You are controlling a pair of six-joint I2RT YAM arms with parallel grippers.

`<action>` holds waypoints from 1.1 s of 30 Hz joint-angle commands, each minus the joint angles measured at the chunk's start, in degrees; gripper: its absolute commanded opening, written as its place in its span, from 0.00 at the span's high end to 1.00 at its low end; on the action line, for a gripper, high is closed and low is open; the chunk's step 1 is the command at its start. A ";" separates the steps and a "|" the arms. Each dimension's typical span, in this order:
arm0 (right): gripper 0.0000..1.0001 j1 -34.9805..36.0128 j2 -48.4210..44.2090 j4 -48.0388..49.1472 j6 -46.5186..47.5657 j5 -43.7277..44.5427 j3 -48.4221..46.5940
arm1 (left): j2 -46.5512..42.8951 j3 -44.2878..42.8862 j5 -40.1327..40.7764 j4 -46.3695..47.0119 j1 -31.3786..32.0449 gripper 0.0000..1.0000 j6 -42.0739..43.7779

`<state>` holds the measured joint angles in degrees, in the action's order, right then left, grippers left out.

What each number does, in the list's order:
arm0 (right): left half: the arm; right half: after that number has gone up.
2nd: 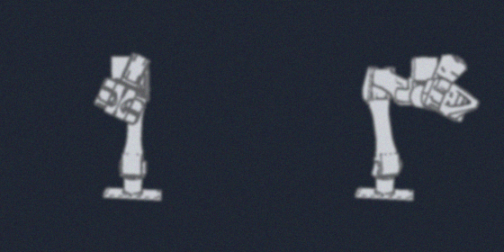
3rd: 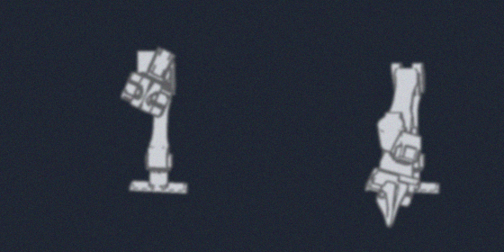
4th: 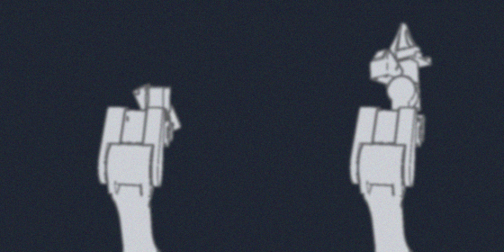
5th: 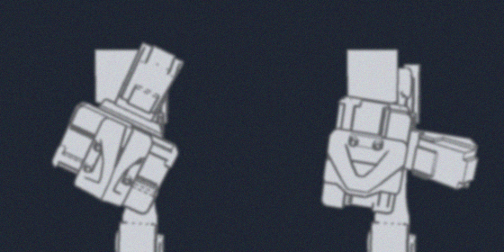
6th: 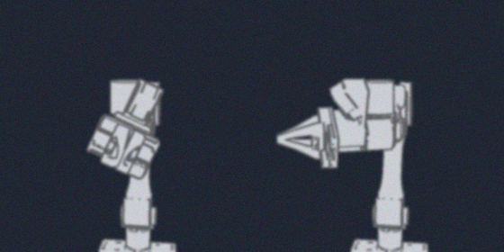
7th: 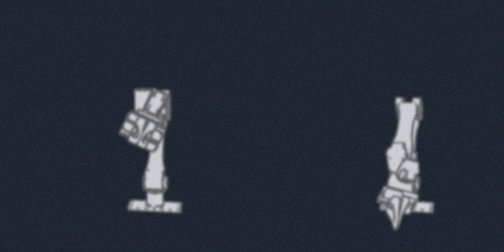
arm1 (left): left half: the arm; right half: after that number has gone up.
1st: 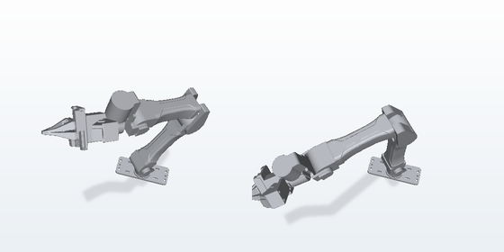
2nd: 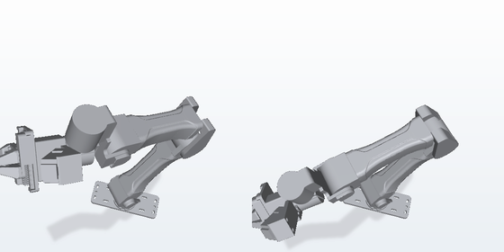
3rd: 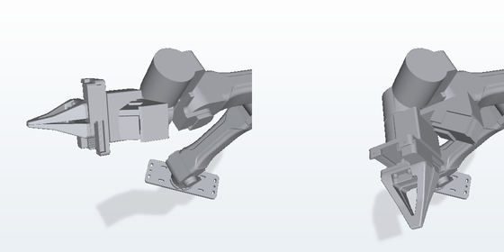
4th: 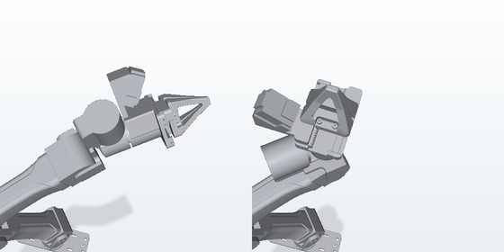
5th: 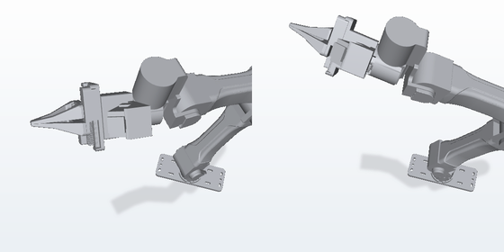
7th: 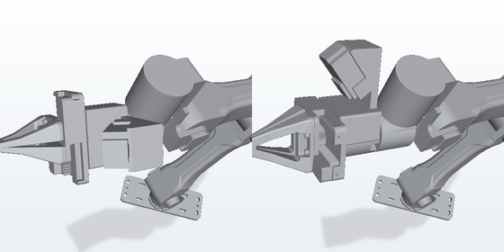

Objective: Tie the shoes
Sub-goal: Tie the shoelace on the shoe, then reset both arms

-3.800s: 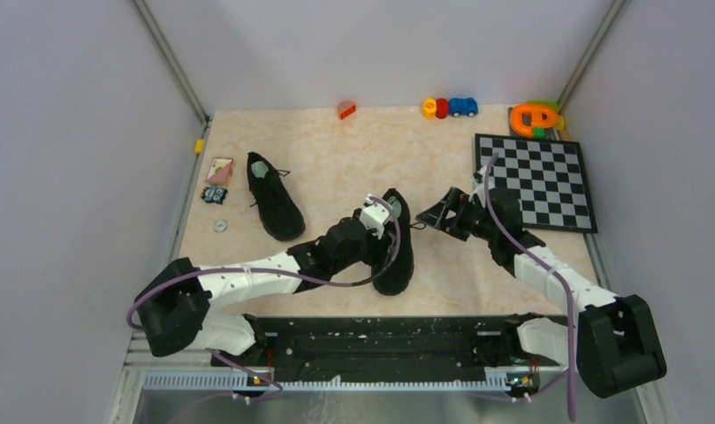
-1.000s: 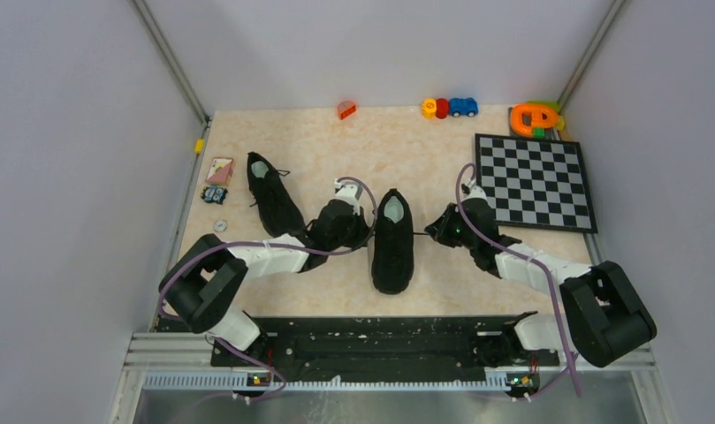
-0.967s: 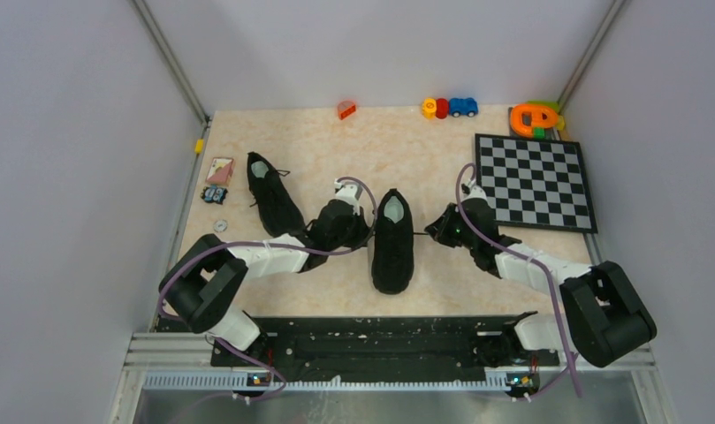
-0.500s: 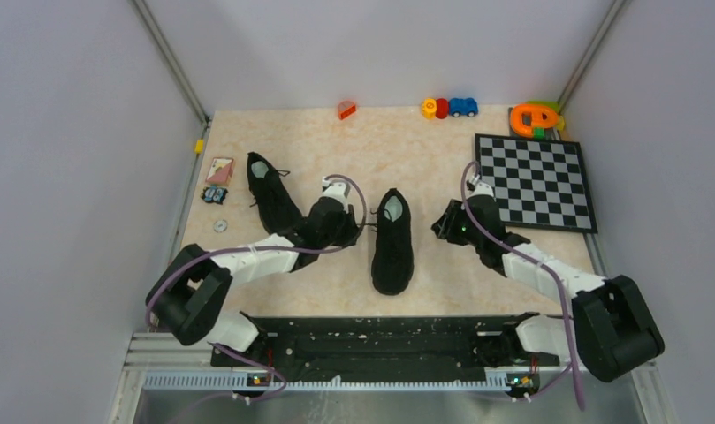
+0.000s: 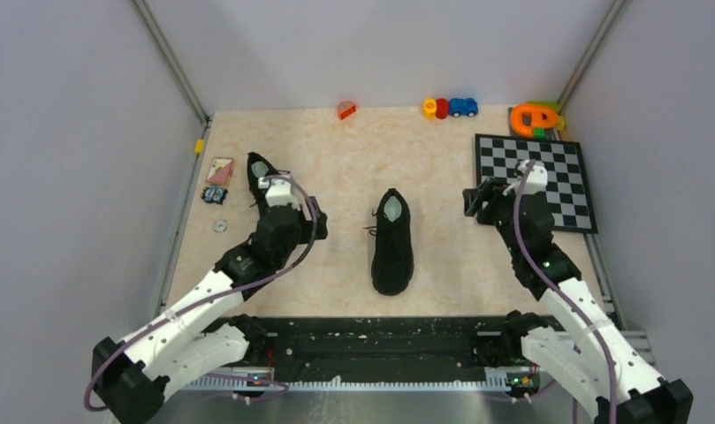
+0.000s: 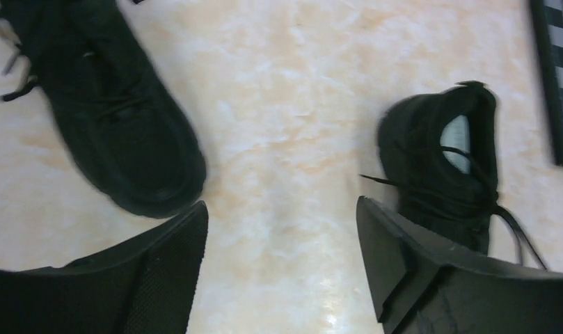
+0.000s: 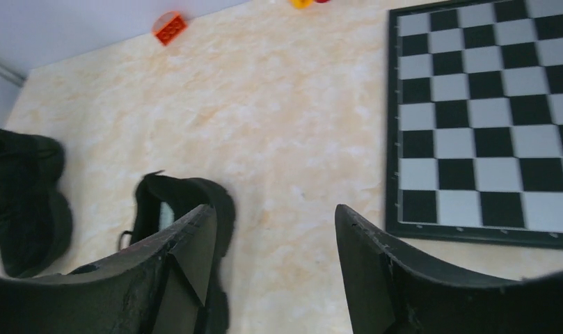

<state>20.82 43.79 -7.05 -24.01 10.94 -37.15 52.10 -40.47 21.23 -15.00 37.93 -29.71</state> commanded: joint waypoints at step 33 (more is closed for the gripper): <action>0.04 -15.44 39.51 77.99 24.45 4.01 27.17 | 31.98 23.84 -11.86 76.47 -37.42 0.02 28.59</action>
<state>7.20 83.68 67.48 0.45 17.87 -6.94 83.35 -15.64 20.69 57.54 1.65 -0.58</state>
